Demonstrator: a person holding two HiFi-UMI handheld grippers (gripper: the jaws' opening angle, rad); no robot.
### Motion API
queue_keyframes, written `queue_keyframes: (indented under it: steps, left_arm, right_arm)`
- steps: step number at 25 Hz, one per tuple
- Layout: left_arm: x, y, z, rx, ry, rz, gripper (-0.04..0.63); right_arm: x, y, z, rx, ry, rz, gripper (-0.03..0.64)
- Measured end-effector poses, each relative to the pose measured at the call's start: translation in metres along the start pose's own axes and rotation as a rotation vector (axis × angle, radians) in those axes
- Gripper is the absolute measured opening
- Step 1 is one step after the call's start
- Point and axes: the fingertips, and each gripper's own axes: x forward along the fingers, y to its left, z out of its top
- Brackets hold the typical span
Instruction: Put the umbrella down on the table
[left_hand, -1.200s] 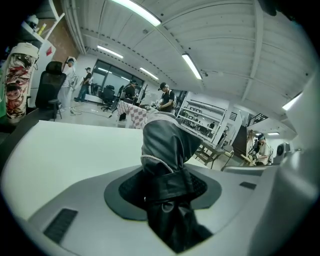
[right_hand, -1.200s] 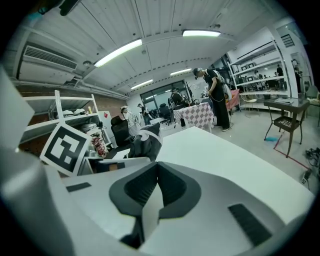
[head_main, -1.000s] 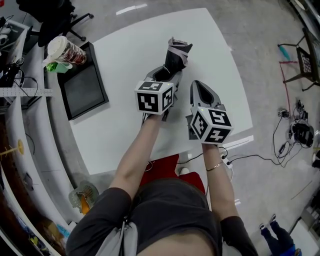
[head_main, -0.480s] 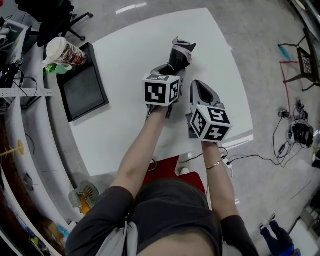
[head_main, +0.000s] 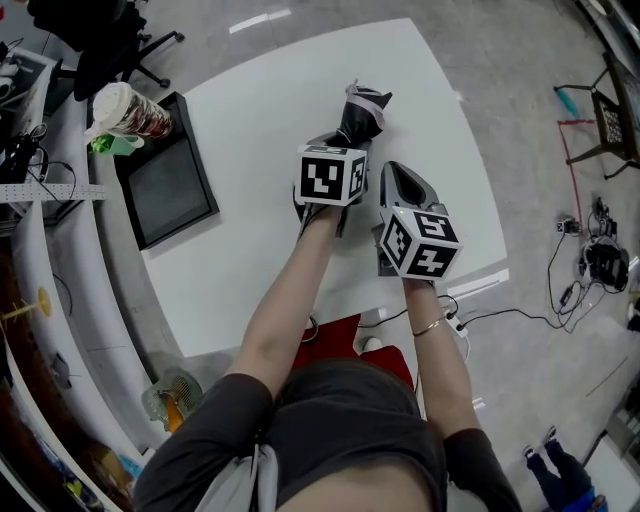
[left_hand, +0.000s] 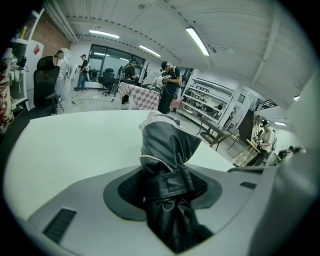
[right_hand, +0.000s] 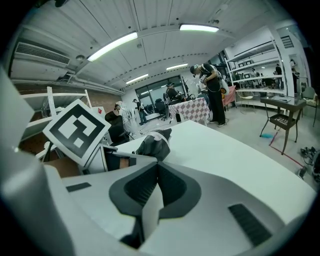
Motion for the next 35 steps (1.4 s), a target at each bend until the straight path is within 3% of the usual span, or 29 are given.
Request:
queue_keyframes:
  steps: [17, 23, 29, 35]
  left_arm:
    - [0.006, 0.001, -0.002, -0.008, 0.042, -0.015, 0.215]
    - [0.006, -0.003, -0.004, 0.020, 0.057, -0.021, 0.270]
    - [-0.003, -0.003, 0.005, 0.096, -0.013, 0.053, 0.273]
    - [-0.019, -0.011, 0.009, 0.121, -0.109, 0.063, 0.272]
  right_arm:
    - [-0.007, -0.003, -0.003, 0.009, 0.019, -0.025, 0.018]
    - [-0.016, -0.004, 0.000, 0.014, 0.010, -0.036, 0.018]
    - [-0.024, -0.010, 0.007, 0.010, -0.012, -0.054, 0.018]
    - [-0.034, -0.010, 0.005, 0.015, -0.027, -0.066, 0.018]
